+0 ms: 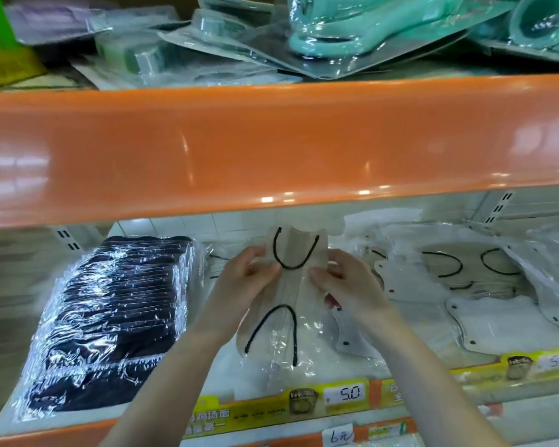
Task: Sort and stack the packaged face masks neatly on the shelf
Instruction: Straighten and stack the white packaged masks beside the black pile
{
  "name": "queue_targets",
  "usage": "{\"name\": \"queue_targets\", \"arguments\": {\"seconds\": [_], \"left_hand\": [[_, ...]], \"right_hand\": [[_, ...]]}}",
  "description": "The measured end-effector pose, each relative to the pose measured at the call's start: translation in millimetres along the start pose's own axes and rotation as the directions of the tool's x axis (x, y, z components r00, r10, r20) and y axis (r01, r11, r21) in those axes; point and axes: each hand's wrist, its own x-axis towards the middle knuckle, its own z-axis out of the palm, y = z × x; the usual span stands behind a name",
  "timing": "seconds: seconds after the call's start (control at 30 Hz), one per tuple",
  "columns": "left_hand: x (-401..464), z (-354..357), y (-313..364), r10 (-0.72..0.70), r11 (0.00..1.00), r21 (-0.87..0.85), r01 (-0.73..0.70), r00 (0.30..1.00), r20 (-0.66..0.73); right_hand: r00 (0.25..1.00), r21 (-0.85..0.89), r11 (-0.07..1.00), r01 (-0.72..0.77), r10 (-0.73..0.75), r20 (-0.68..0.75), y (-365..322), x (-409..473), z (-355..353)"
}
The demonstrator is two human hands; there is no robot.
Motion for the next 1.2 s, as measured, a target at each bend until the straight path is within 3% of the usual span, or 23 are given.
{"name": "queue_targets", "arguments": {"seconds": [0.13, 0.23, 0.3, 0.37, 0.43, 0.47, 0.6, 0.73, 0.83, 0.9, 0.97, 1.0, 1.07, 1.2], "left_hand": [[-6.0, -17.7, -11.0, -0.118, 0.987, 0.112, 0.113, 0.992, 0.04], [-8.9, -29.7, -22.8, -0.212, 0.961, 0.175, 0.213, 0.977, -0.02], [-7.9, -36.7, -29.0, -0.241, 0.938, 0.246, 0.245, 0.969, -0.046], [-6.0, -44.3, -30.1, -0.249, 0.869, 0.432, 0.241, 0.968, -0.039], [-4.4, -49.8, -30.7, -0.289, 0.815, 0.534, 0.227, 0.957, 0.034], [-4.4, -51.8, -30.7, -0.307, 0.806, 0.552, 0.213, 0.948, 0.082], [-4.5, -51.1, -29.3, -0.347, 0.847, 0.473, 0.242, 0.926, 0.146], [1.9, -51.5, -17.1, -0.089, 0.863, 0.503, 0.049, 0.994, 0.058], [-3.3, -49.4, 4.9, 0.091, 0.858, 0.5, -0.121, 0.992, 0.085], [-3.8, -43.1, 15.5, 0.183, 0.69, 0.689, -0.222, 0.974, 0.13], [4.6, -36.6, 15.3, 0.276, 0.385, 0.881, -0.277, 0.945, 0.176], [11.0, -35.0, 12.6, 0.31, 0.286, 0.92, -0.267, 0.935, 0.175], [26.4, -33.8, 3.6, 0.369, 0.222, 0.952, -0.212, 0.922, 0.119], [52.9, -34.6, -16.5, 0.356, 0.216, 0.969, -0.117, 0.934, 0.033]], "right_hand": [[0.994, 0.055, 0.998, -0.01, 0.016, -0.11, 7.3, -1.4, 13.0], [0.968, -0.294, 0.948, 0.121, -0.178, -0.177, 20.5, 4.1, 14.0], [0.923, -0.523, 0.814, 0.253, -0.365, -0.12, 24.5, 2.4, 14.0], [0.827, -0.669, 0.592, 0.449, -0.559, 0.06, 34.9, 0.5, 13.8], [0.739, -0.751, 0.35, 0.56, -0.62, 0.263, 50.9, -0.8, 14.3], [0.725, -0.761, 0.294, 0.578, -0.612, 0.314, 55.6, -1.2, 15.0], [0.715, -0.722, 0.319, 0.614, -0.612, 0.338, 58.1, 2.2, 21.0], [0.681, -0.738, 0.327, 0.59, -0.693, 0.238, 49.6, 20.3, 22.8], [0.649, -0.757, 0.305, 0.578, -0.734, 0.199, 34.8, 37.4, 19.8], [0.634, -0.771, 0.305, 0.559, -0.756, 0.16, 24.4, 50.6, 21.2], [0.617, -0.769, 0.326, 0.55, -0.779, 0.111, 17.8, 64.8, 26.6], [0.62, -0.76, 0.347, 0.549, -0.779, 0.093, 15.5, 71.3, 30.3], [0.635, -0.742, 0.383, 0.55, -0.769, 0.074, 12.8, 81.4, 37.4], [0.725, -0.746, 0.448, 0.493, -0.685, 0.068, 19.9, 91.3, 44.9]]}}
